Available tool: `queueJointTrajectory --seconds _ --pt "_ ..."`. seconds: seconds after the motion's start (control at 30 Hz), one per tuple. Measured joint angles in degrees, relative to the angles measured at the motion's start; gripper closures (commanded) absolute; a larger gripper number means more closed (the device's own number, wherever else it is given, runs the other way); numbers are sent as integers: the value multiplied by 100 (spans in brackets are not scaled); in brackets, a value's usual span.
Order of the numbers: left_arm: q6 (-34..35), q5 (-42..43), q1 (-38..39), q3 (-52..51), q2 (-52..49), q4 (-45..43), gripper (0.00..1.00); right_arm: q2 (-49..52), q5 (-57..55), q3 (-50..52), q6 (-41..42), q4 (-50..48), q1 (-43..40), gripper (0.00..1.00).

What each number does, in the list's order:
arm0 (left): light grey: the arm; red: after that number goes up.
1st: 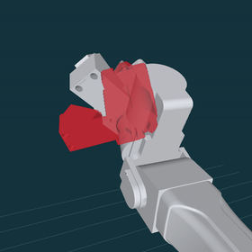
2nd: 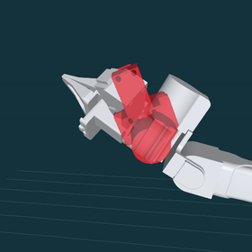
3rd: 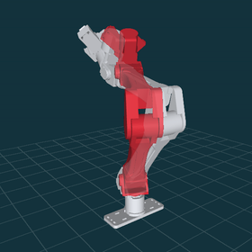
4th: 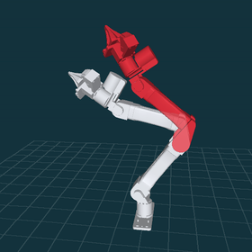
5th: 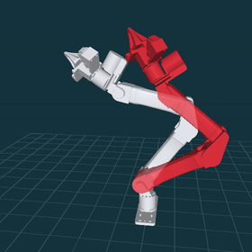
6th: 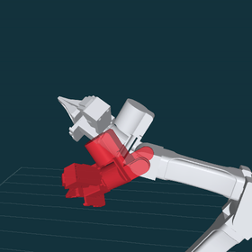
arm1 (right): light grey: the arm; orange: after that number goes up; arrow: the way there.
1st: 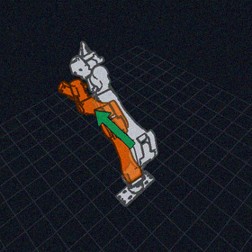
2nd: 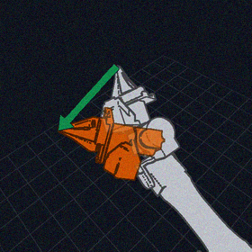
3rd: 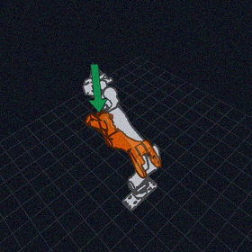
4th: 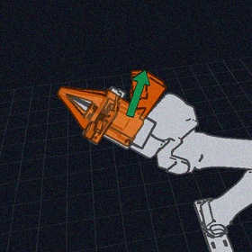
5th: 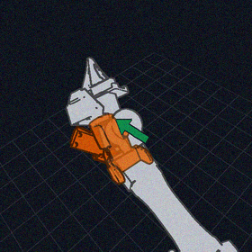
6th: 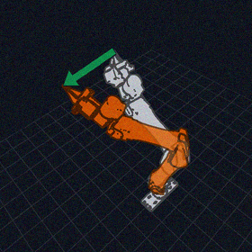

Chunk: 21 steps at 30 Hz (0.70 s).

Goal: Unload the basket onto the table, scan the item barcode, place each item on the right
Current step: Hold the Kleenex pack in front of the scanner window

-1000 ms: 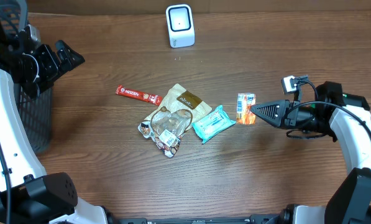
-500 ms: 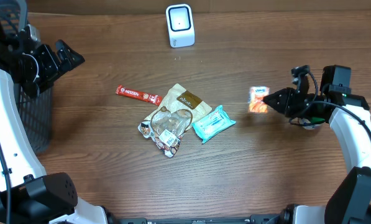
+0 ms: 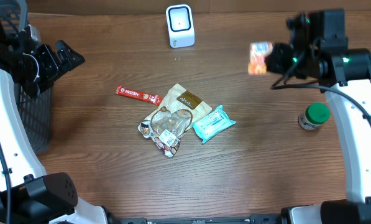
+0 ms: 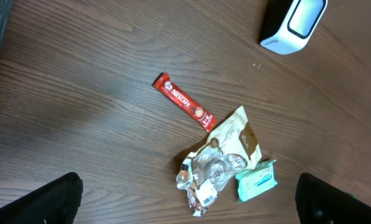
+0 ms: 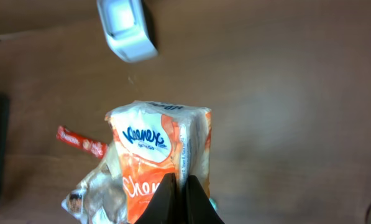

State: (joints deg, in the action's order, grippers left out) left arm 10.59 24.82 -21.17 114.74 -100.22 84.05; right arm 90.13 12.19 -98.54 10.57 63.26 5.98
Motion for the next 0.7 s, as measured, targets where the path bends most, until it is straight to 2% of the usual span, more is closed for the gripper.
queueJointTrajectory --seconds 0.13,0.37,0.7 --pt "0 2 20 0 0 0 0 136 -787 -839 -286 -291 824 96" --pt "0 2 20 0 0 2 0 885 -2221 -990 -1270 -1725 1928 96" --pt "0 2 20 0 0 2 1 2533 -2809 -988 -3456 -2559 2170 96"
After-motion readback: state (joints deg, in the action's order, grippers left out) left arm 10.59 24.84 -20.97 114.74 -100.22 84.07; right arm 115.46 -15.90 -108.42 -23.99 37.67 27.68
